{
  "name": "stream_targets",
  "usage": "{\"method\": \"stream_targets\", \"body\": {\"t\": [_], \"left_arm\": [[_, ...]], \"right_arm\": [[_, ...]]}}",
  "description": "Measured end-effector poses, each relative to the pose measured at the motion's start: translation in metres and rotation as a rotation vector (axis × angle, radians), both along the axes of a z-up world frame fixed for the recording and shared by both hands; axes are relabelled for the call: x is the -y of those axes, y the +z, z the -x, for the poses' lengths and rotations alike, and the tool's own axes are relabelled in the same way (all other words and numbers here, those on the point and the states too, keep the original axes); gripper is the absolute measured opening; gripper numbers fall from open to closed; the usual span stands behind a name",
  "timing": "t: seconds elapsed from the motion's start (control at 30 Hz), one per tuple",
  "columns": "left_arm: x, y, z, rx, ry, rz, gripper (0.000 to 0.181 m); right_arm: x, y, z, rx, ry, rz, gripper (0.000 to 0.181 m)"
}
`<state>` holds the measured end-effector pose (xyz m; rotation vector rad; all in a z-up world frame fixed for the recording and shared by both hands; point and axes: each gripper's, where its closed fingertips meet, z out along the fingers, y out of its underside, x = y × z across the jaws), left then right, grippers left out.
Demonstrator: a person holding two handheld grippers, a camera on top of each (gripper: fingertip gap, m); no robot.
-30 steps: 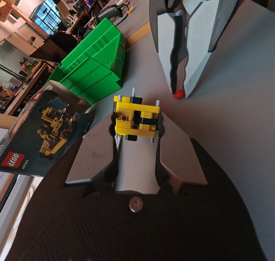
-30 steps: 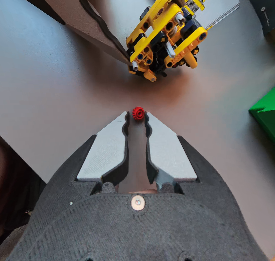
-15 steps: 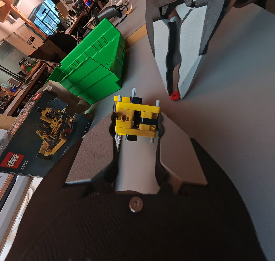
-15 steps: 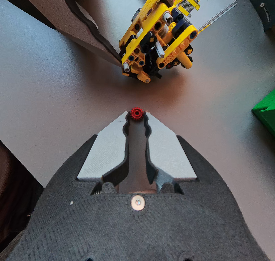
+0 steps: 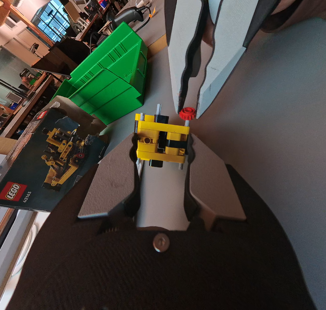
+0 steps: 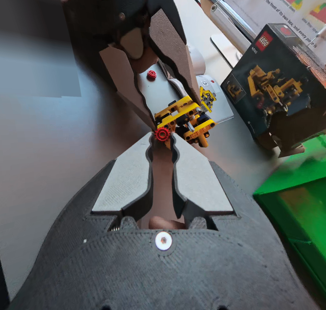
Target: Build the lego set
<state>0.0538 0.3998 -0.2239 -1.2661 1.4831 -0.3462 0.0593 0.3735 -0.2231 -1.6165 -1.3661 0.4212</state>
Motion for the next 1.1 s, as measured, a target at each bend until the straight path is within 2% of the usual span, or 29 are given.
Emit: {"method": "stream_targets", "body": {"t": [0.03,0.37,0.63,0.73,1.1], "left_arm": [[-0.0005,0.0000,0.0003,0.000,0.001,-0.004,0.054],[-0.0009,-0.0003,-0.0002,-0.006,-0.001,-0.012,0.055],[-0.0018,-0.0004,-0.0013,-0.019,0.005,-0.030,0.054],[-0.0039,-0.0004,-0.0002,-0.009,0.003,-0.011,0.054],[-0.0044,-0.0004,-0.0001,-0.004,-0.008,-0.016,0.054]], "right_arm": [[-0.0007,0.0001,0.0006,-0.011,0.000,-0.005,0.014],[-0.0009,-0.0025,0.0021,-0.035,0.033,-0.003,0.014],[-0.0016,-0.0030,0.0035,0.112,0.059,-0.177,0.014],[-0.0034,-0.0023,0.0040,0.063,0.114,-0.206,0.014],[-0.0037,-0.0033,0.0029,-0.053,0.156,-0.136,0.014]]}}
